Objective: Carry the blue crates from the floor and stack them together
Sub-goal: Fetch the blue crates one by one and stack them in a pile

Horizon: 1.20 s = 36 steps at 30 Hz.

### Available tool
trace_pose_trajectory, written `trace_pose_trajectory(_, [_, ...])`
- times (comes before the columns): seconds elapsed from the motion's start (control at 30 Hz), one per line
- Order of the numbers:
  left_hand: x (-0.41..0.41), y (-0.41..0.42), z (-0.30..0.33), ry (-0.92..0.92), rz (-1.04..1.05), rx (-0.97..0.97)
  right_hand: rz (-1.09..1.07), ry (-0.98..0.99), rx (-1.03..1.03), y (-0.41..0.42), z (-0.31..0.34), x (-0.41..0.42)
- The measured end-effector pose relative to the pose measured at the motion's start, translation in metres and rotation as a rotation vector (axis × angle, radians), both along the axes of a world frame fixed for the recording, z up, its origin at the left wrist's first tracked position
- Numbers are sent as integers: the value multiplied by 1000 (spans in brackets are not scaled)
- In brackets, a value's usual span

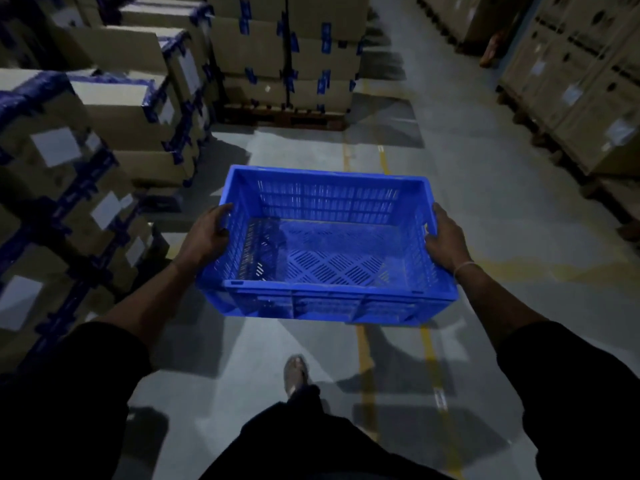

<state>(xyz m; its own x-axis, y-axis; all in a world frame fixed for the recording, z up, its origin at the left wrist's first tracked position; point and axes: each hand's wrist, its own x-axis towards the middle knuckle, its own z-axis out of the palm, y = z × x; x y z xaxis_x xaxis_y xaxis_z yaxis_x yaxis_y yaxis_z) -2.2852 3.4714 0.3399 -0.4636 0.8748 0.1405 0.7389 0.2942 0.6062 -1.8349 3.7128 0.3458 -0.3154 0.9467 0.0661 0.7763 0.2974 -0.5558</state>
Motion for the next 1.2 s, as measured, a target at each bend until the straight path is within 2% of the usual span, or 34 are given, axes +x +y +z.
trace_pose_trajectory(0.27, [-88, 151, -6, -11, -20, -57, -33, -47, -28, 147, -9, -88])
trace_pose_trajectory(0.57, [-136, 256, -20, -31, -33, -88, -72, -54, -60, 256, -29, -143])
trace_pose_trajectory(0.87, [-149, 316, -34, -29, 5, -117, -38, -100, -105, 321, -57, -166])
trace_pose_trajectory(1.2, [-147, 309, -41, -45, -16, -149, 8, -205, -65, 315, -53, -162])
